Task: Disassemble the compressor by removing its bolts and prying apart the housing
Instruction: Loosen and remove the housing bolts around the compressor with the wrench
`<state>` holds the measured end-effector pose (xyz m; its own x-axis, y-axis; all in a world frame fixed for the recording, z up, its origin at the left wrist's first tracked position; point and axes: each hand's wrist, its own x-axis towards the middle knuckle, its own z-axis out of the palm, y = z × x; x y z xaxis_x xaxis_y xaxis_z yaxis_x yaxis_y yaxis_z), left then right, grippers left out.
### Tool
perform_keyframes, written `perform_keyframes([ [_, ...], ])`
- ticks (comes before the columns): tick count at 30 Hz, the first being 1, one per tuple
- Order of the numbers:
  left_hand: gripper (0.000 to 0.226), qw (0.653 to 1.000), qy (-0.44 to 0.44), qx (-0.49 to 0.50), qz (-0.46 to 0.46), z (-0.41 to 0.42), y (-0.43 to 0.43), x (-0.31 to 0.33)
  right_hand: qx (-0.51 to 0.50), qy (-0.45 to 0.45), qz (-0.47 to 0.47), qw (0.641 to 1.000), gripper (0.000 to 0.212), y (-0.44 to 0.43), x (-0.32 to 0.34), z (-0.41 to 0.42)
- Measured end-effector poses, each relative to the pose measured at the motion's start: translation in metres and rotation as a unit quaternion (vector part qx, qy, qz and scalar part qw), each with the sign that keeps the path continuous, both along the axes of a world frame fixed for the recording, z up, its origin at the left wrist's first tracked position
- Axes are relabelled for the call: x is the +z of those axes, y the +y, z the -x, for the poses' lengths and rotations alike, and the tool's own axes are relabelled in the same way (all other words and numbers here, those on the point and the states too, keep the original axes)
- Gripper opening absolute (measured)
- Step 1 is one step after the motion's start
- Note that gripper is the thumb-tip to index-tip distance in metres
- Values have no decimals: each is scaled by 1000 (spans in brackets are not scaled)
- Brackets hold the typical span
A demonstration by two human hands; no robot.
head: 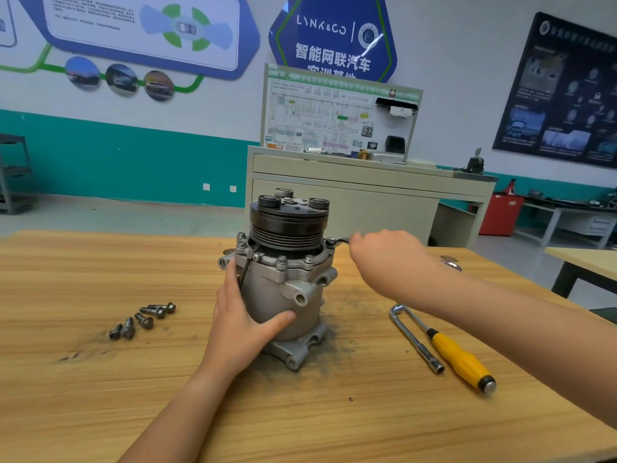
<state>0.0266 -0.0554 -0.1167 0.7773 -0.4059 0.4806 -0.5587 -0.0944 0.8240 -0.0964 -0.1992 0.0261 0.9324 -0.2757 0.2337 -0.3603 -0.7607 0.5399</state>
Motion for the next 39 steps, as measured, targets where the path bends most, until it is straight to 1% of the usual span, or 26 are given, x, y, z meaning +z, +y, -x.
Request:
perform_keyframes([
  [4,123,1000,3,1,-3,1,0,2,-11,37,32,999,20,8,4,-5],
  [9,124,1000,8,0,-7,1,1,2,-1,38,39,999,17,-18,4,-5],
  [13,124,1000,2,1,-8,1,1,2,-8,27,33,999,21,-43,9,-19],
  [16,125,1000,-2,2,-8,1,1,2,11,-25,11,1000,23,-54,2,-45],
  [19,125,1000,-3,3,-7,1,1,1,87,-100,-14,991,35,-64,-13,-71],
  [21,125,1000,-4,3,-8,1,1,1,124,-124,-35,984,40,-69,-16,-80],
  [23,125,1000,-2,3,-11,1,1,1,130,-131,-41,982,35,-72,-15,-78],
  [24,125,1000,0,2,-12,1,1,1,126,-150,-39,980,31,-74,-14,-74],
  [25,125,1000,2,1,-11,1,1,1,124,-192,-58,972,29,-75,-12,-68],
  [27,125,1000,3,0,-9,1,1,1,130,-287,-141,938,31,-70,-9,-51],
  [28,125,1000,4,-1,-9,1,1,1,138,-309,-181,924,31,-66,-8,-41],
  [29,124,1000,5,-1,-8,1,1,1,139,-308,-195,921,30,-62,-7,-32],
  [30,123,1000,5,-3,-7,1,1,1,132,-290,-197,927,29,-57,-7,-22],
  [32,123,1000,3,-5,-5,1,1,2,93,-223,-165,956,27,-49,-7,-5],
  [34,123,1000,3,-7,-6,1,2,2,49,-159,-132,977,25,-41,-10,5],
  [37,123,1000,3,-6,-8,1,1,2,1,-90,-100,991,21,-29,-12,7],
  [39,123,1000,4,-4,-9,1,1,2,-16,-53,-70,996,22,-22,-7,4],
])
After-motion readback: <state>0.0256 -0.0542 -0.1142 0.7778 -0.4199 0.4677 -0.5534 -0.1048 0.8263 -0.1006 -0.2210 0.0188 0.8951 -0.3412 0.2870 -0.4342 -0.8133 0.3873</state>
